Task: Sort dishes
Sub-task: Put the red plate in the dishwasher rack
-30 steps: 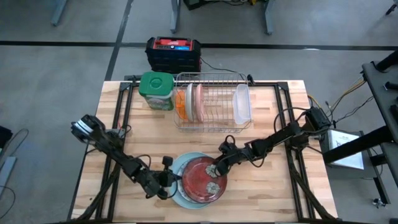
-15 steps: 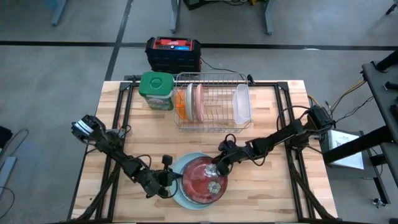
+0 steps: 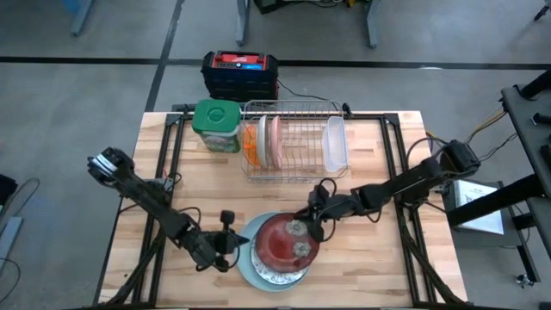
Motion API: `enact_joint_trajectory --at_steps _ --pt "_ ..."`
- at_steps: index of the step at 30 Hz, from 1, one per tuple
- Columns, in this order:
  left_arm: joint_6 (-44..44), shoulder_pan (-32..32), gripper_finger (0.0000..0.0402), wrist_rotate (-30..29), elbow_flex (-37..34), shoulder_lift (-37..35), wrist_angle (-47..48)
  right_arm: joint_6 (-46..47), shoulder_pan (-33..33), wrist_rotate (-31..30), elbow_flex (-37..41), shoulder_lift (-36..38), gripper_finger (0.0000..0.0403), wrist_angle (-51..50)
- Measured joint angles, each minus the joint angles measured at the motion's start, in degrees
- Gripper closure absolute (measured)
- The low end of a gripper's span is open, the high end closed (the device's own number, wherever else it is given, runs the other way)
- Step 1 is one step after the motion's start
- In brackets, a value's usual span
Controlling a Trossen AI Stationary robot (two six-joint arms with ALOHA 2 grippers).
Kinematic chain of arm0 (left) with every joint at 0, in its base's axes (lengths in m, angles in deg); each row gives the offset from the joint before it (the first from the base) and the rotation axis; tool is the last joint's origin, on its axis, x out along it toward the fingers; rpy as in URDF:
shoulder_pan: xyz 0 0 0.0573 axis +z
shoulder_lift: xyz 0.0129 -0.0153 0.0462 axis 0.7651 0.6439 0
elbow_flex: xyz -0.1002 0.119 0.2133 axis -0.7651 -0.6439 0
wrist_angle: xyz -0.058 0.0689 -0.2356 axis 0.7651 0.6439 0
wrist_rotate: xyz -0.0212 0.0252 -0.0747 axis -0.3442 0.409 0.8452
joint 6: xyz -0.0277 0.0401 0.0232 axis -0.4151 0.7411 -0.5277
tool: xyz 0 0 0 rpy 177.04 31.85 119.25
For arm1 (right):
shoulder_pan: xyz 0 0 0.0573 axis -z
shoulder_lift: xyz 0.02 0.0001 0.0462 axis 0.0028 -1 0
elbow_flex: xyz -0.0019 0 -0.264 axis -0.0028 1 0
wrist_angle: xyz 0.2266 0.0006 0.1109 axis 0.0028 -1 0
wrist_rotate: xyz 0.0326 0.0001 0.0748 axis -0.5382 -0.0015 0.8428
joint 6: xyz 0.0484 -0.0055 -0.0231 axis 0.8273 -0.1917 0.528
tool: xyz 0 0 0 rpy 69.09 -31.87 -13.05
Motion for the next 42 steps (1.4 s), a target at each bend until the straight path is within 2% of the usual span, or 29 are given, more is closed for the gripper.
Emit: enact_joint_trajectory --at_steps 10,18,25,30,35,42 --pt "7.3 -0.5 0.0401 0.0 0.0 -8.8 1.1 -18.7 0.0 1.3 -0.7 6.9 0.0402 -0.5" --pt "13.4 -0.6 0.0401 -0.1 0.0 -16.3 1.1 -24.6 0.3 2.1 -2.1 13.4 0.0402 -1.5" --pt "16.1 -0.7 0.0401 -0.1 0.0 -19.6 1.3 -32.2 0.4 2.9 -4.8 17.8 0.0402 -3.8" --pt "18.4 -0.7 0.0401 -0.1 0.0 -20.5 1.2 -35.8 2.8 3.9 -11.5 20.4 0.0402 -14.7" --pt "18.9 -0.8 0.0401 -0.1 0.0 -20.7 1.1 -42.7 7.9 8.2 -21.8 20.7 0.0402 -26.8" --pt "17.0 -2.3 0.0401 -0.1 0.0 -20.8 1.1 -55.4 18.4 21.5 -33.6 20.2 0.0402 -38.5"
